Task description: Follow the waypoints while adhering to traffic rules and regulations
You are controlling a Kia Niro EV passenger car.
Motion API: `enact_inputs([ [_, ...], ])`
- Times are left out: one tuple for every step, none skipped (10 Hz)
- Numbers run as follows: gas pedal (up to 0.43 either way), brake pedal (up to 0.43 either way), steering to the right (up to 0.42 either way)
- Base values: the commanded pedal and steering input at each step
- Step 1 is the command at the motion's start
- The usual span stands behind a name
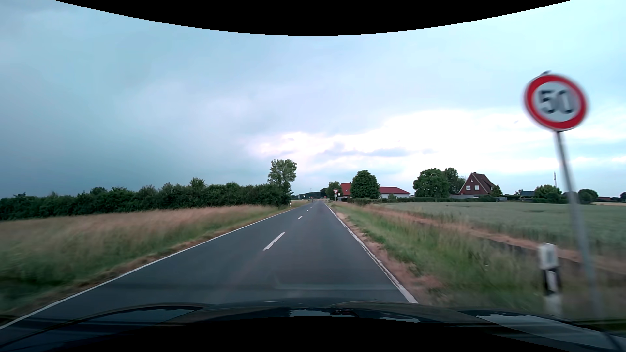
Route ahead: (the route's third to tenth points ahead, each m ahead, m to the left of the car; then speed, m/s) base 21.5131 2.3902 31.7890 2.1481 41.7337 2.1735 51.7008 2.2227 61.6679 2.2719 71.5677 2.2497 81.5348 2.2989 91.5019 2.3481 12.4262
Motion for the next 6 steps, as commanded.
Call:
enact_inputs([
  [0.150,0.000,-0.005],
  [0.150,0.000,-0.005],
  [0.150,0.000,-0.004],
  [0.150,0.000,-0.004],
  [0.157,0.000,-0.004],
  [0.157,0.000,-0.004],
])
